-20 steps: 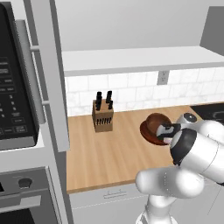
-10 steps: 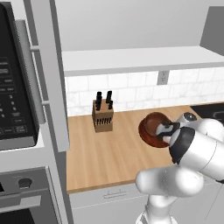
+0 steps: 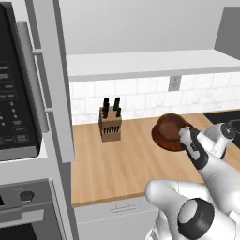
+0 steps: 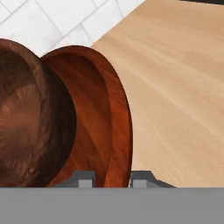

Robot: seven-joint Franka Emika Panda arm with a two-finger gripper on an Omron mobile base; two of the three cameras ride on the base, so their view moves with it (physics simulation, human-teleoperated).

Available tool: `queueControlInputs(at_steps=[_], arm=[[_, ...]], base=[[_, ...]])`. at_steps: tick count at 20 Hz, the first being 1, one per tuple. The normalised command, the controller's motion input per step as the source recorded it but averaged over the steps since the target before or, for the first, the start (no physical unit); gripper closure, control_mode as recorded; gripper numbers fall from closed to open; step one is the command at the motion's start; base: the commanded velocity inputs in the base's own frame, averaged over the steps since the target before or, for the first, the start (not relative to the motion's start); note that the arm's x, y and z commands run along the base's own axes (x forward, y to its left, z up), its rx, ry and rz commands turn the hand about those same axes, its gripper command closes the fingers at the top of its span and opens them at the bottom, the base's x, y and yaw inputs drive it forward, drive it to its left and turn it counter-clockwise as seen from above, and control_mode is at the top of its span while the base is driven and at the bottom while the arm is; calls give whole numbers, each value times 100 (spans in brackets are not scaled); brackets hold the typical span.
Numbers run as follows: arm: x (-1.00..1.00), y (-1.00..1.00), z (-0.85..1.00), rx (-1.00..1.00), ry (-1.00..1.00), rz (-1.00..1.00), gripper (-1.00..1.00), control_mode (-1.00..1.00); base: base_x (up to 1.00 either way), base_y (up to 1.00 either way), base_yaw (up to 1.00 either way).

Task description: Pick up the bowls on the counter and stack them on top of one another in the open cabinet. Place the smaller bowl on top of the larger bowl.

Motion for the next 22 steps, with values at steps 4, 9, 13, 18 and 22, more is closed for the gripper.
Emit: queueControlInputs(at_steps=[4, 9, 13, 18, 22], arm=[[-60, 0, 100, 0, -32, 0, 100, -100], [-58, 0, 100, 0, -9, -2, 100, -100], [-65, 0, 100, 0, 1, -2, 100, -100], [-46, 0, 100, 1, 10, 0, 100, -100], [-30, 0, 100, 8, 17, 0, 100, -100]], base=[[0, 0, 0], [0, 0, 0], [0, 0, 0], [0, 0, 0], [0, 0, 0]])
